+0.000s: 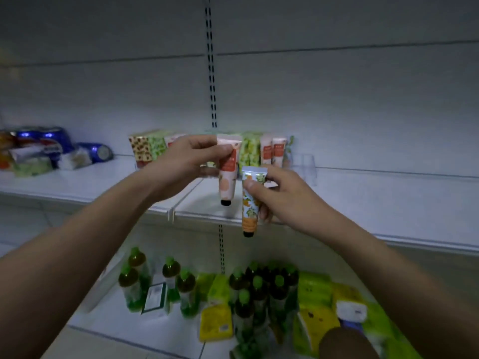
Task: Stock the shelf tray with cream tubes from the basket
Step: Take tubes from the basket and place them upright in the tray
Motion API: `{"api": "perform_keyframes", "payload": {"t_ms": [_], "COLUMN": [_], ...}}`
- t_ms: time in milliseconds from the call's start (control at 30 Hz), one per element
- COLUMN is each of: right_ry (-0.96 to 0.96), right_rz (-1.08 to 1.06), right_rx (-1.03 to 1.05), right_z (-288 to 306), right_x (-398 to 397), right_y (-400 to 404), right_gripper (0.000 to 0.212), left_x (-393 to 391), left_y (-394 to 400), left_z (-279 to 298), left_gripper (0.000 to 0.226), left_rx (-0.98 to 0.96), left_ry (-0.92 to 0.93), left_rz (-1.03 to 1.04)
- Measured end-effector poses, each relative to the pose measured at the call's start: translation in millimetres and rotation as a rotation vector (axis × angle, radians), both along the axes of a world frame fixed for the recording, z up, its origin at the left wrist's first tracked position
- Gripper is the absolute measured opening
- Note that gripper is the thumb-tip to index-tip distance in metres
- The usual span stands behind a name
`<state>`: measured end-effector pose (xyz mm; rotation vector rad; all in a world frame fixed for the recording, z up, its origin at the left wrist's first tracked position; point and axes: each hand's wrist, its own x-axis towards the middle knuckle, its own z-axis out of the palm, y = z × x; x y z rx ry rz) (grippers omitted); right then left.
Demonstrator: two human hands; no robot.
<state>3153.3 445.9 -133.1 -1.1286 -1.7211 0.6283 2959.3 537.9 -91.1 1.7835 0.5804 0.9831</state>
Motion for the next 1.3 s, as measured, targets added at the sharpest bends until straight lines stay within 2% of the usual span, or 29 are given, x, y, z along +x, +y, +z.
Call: {"api": "perform_keyframes", "payload": {"t_ms": [100,200,400,733,1000,1300], "right_ry": [-0.091,-0.181,-0.364,-0.502,-0.531,-0.567], "right_rz": [-0.091,-0.196,-0.383,-0.541,-0.565,-0.586], "right_rx": [0.063,0.084,0.097,0.089,0.063,0.011], "right_z": [33,60,96,96,86,91], "right_x": [28,53,94,126,131,123], "right_y": [9,19,39,73,89,87], "right_gripper": [0.001,0.007,0.004,0.005,0.003,0.007], "left_x": [29,61,111,156,165,164], "left_y": [10,17,37,80,95,89], "left_z": [32,55,76,42,23,14], "left_gripper": [0.017,0.013,0.012,0.015,0.019,0.019], "left_rx": [0.069,0.173,0.323,0.568,0.614,0.651], "left_ry": [0.064,0.176,0.341,0.529,0.558,0.711], "left_rz": [0.027,0.083,0.227,0.463,0.538,0.551]}}
